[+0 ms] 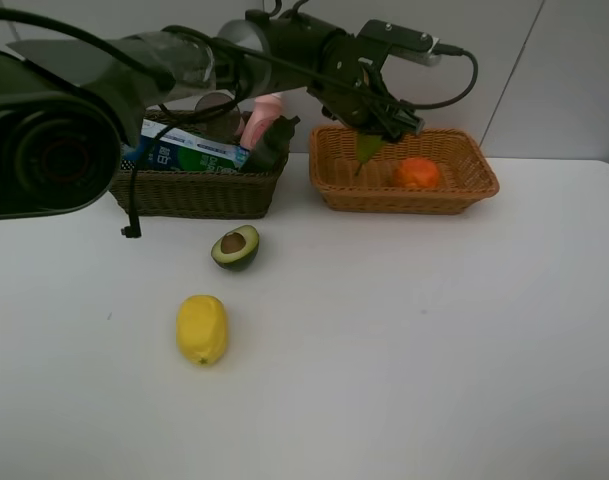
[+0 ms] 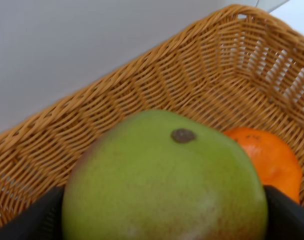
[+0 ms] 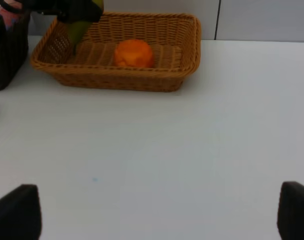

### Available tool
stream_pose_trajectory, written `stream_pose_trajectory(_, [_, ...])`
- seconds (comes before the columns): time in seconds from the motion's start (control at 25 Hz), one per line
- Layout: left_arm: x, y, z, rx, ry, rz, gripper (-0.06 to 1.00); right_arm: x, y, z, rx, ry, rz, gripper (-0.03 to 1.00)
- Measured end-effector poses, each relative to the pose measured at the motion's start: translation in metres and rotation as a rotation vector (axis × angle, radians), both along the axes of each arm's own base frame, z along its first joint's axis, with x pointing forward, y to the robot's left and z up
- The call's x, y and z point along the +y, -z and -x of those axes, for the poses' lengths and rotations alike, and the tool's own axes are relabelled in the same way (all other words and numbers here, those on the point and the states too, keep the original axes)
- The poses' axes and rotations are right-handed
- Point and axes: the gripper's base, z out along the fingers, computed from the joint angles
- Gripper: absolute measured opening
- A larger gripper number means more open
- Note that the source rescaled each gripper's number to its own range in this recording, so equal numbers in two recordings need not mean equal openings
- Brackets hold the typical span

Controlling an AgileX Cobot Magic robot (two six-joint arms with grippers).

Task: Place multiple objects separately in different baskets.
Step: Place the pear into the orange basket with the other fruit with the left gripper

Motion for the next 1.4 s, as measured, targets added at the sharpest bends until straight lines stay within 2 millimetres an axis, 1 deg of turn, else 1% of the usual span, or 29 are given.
stream_pose_trajectory(0.28, [0.001,0.012,-0.002,-0.006,0.007,-0.038,0.93,0.000,0.000,0.000,0.000,0.000,0.000,1.00])
stream_pose_trajectory(0.48, [0.001,0.011,-0.003,-0.017,0.009,-0.034,0.93,0.000,0.000,0.000,0.000,0.000,0.000,1.00])
stream_pose_trajectory(0.68, [0.001,0.011,-0.003,-0.046,0.039,-0.069,0.93,0.000,0.000,0.000,0.000,0.000,0.000,1.00])
stream_pose_trajectory(0.88, [0.002,0.010,-0.004,-0.096,0.072,-0.117,0.99,0.000,0.000,0.000,0.000,-0.001,-0.001,1.00])
stream_pose_trajectory(1.24, [0.002,0.011,-0.004,-0.091,0.072,-0.121,1.00,0.000,0.000,0.000,0.000,-0.001,-0.001,1.00])
stream_pose_trajectory(1.4, [-0.001,0.009,0.002,-0.069,0.081,-0.139,1.00,0.000,0.000,0.000,0.000,-0.001,-0.001,1.00])
